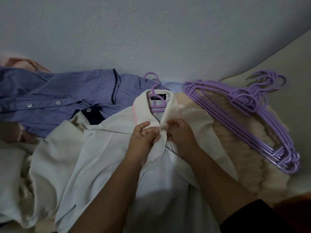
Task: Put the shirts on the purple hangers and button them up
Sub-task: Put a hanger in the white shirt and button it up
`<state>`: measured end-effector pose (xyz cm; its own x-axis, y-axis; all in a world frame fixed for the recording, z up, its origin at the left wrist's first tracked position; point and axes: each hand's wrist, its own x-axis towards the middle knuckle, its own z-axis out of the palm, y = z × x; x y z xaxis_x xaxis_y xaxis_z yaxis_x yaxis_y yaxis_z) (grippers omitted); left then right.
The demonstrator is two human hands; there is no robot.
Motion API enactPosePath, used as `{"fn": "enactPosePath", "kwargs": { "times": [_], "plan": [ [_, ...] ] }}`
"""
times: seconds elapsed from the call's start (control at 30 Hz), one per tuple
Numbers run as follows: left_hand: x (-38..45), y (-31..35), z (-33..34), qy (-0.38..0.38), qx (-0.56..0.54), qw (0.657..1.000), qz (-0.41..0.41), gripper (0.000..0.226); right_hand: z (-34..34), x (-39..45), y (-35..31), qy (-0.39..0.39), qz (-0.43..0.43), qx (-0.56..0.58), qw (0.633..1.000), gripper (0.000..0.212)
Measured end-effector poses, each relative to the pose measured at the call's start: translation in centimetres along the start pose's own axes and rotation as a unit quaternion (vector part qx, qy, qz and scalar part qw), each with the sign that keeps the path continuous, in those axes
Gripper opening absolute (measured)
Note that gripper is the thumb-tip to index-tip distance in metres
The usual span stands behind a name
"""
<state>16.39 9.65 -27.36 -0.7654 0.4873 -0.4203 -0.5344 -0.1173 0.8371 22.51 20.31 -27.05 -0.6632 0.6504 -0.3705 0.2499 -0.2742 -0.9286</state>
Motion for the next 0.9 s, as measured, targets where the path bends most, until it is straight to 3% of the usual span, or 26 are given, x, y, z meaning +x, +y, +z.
{"fn": "enactPosePath", "kwargs": {
  "times": [0.13, 0.2, 0.3, 0.4, 0.43, 0.5, 0.7, 0.83, 0.9],
  "plan": [
    [-0.9, -0.2, -0.5, 0.032, 0.200, 0.977, 0.061, 0.033, -0.9, -1.6, 0.5, 0.011, 0.001, -0.013, 1.000, 0.020],
    [-2.4, -0.1, -0.8, 0.050, 0.325, 0.939, 0.096, 0.033, -1.9, -3.0, 0.8, 0.017, -0.004, -0.074, 0.997, 0.022],
    [-5.1, 0.0, -1.4, 0.017, 0.450, 0.888, 0.088, 0.044, -3.2, -5.6, 1.0, 0.007, -0.018, -0.196, 0.980, 0.016],
    [-7.3, 0.2, -1.8, 0.002, 0.598, 0.797, 0.088, 0.057, -3.7, -8.1, 1.7, 0.009, 0.000, -0.219, 0.976, 0.013],
    [-7.9, 0.2, -1.8, 0.008, 0.616, 0.781, 0.102, 0.056, -3.7, -8.9, 1.8, 0.012, 0.004, -0.219, 0.976, 0.015],
    [-8.8, 0.3, -1.6, 0.030, 0.594, 0.793, 0.130, 0.048, -3.4, -10.2, 2.2, 0.011, 0.006, -0.217, 0.976, 0.020],
    [-9.9, -0.2, -1.1, 0.083, 0.423, 0.894, 0.123, 0.036, -1.5, -11.8, 3.7, 0.007, 0.018, -0.198, 0.980, 0.028],
    [-9.7, -1.6, -1.2, 0.100, 0.359, 0.923, 0.101, 0.037, -1.1, -11.1, 3.3, 0.022, 0.037, -0.125, 0.991, 0.028],
    [-9.5, -2.0, -1.4, 0.095, 0.323, 0.938, 0.084, 0.037, -1.1, -10.3, 3.2, 0.013, 0.031, -0.160, 0.986, 0.032]
  ]
}}
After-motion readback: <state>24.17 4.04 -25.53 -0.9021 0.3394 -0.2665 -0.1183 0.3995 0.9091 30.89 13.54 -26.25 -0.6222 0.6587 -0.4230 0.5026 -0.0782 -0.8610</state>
